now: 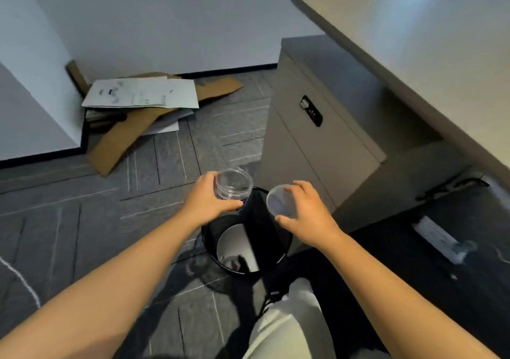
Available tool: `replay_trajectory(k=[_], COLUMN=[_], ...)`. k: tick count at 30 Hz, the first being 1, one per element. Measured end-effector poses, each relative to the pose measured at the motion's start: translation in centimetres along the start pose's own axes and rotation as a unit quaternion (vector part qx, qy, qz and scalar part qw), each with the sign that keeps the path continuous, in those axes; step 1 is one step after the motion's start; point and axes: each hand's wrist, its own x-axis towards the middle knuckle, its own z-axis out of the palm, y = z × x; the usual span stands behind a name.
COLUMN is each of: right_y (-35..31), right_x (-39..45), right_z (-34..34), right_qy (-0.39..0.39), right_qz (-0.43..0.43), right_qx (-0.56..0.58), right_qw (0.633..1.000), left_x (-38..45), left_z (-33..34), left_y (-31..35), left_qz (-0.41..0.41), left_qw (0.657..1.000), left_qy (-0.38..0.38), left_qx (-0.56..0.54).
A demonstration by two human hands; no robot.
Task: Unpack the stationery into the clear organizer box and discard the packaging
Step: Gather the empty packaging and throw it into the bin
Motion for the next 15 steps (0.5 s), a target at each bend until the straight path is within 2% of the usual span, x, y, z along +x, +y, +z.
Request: replay_trajectory(k=[5,9,15], right_y=[2.2,2.9,2.1], right_x=[3.7,5.1,4.8], right_z=[3.0,4.2,2.6], right_qy=[-0.042,-0.072,-0.069], right_qz=[0.014,0.022,0.016], right_qx=[-0.002,-0.042,-0.115], right_qw=[0.999,0.996,0.991], left_x=[2.8,4.1,3.9], left_z=[3.0,3.2,1.4], left_y=[-2.2,-3.1,-2.0], left_qz=[-0.026,-0.030,0.027], left_qw=[0.998,0.994,0.965], left_qy=[-0.054,-0.076,-0.112], left_qx=[-0.015,0.073,0.234])
